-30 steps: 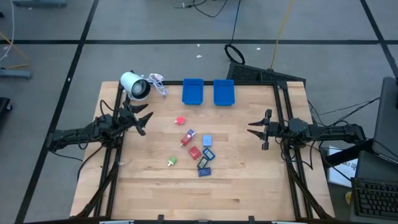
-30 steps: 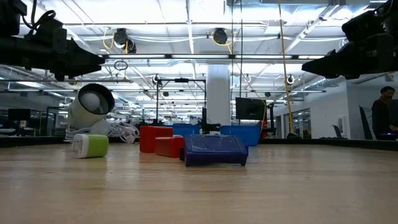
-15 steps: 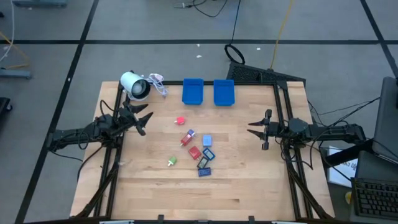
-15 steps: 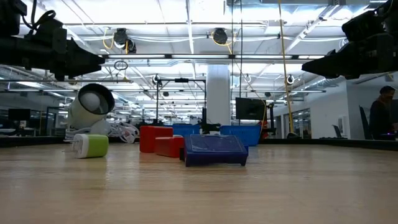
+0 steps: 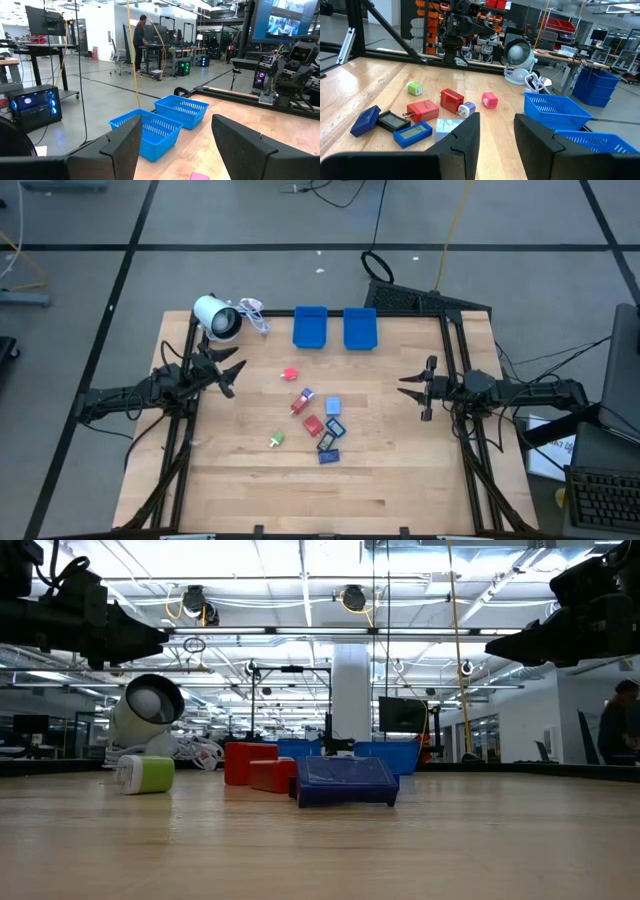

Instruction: Pick & Place Office items

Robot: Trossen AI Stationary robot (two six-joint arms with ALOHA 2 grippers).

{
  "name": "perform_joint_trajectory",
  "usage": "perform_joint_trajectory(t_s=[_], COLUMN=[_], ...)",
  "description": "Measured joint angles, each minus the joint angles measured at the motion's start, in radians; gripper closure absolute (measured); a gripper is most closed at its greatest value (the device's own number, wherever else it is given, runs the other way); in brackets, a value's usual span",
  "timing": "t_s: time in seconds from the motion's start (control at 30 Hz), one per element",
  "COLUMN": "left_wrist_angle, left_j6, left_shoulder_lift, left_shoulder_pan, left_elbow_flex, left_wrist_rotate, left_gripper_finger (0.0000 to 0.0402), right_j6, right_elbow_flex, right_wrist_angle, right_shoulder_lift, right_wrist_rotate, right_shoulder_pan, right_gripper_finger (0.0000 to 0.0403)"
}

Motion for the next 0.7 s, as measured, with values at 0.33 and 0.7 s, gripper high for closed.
perform_joint_trajectory(t_s=[0.33,0.7], left_wrist_angle=[0.0,0.0], left_j6=[0.0,0.0], left_shoulder_lift=[0.0,0.0], left_shoulder_pan=[0.0,0.0], left_elbow_flex=[0.0,0.0], left_wrist_rotate=[0.0,0.0], left_gripper_finger=[0.0158,0.0158], right_j6=[0.0,0.0], right_elbow_flex=[0.0,0.0], right_wrist_angle=[0.0,0.0], right_shoulder_lift=[0.0,0.0], right_wrist_rotate=[0.0,0.0], right_shoulder_pan=[0.0,0.0], right_gripper_finger=[0.0291,0.0291])
